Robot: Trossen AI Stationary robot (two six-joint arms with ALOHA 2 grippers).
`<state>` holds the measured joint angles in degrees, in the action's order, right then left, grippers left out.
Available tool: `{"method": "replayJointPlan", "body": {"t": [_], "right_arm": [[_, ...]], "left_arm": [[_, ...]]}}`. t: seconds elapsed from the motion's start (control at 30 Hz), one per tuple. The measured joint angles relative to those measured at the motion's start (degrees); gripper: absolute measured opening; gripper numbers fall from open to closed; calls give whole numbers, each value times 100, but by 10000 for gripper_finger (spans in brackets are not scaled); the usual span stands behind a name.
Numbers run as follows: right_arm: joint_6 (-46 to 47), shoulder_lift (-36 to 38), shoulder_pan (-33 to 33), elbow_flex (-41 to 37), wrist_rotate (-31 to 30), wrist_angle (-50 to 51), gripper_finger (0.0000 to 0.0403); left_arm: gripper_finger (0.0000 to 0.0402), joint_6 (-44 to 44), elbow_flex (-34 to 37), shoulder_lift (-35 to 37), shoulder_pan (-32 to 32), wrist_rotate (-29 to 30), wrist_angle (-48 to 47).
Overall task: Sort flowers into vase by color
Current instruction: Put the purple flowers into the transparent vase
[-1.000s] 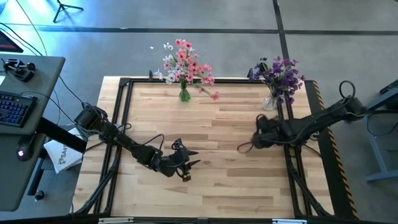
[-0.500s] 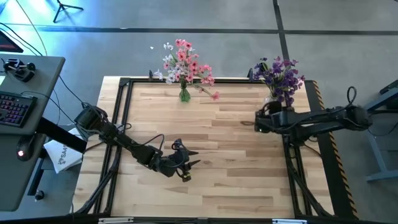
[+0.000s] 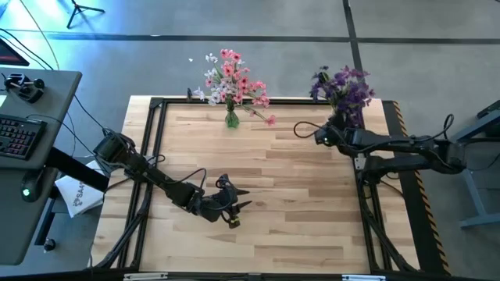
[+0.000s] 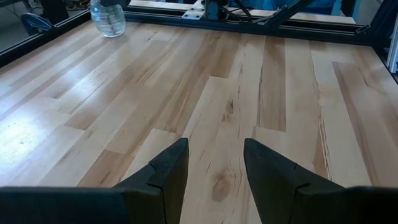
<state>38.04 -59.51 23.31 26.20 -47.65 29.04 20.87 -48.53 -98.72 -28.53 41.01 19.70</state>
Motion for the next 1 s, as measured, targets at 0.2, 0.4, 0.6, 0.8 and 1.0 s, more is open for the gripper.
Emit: {"method": "replayJointPlan", "body": {"t": [0.2, 0.4, 0.6, 0.8, 1.0], "right_arm": [[-490, 0, 140, -13, 200, -190, 267], [-1011, 0, 268, -13, 602, -523, 222], [-1540, 0, 298, -13, 1138, -967, 204], [-1745, 1, 295, -13, 1633, -969, 202], [-737, 2, 297, -21, 2063, 412, 239]], "left_arm": [[145, 1, 0, 0, 0, 0, 2], [145, 1, 0, 0, -1, 0, 4], [145, 7, 0, 0, -2, 0, 7], [145, 10, 0, 0, 0, 0, 7], [145, 11, 0, 0, -2, 2, 9]]}}
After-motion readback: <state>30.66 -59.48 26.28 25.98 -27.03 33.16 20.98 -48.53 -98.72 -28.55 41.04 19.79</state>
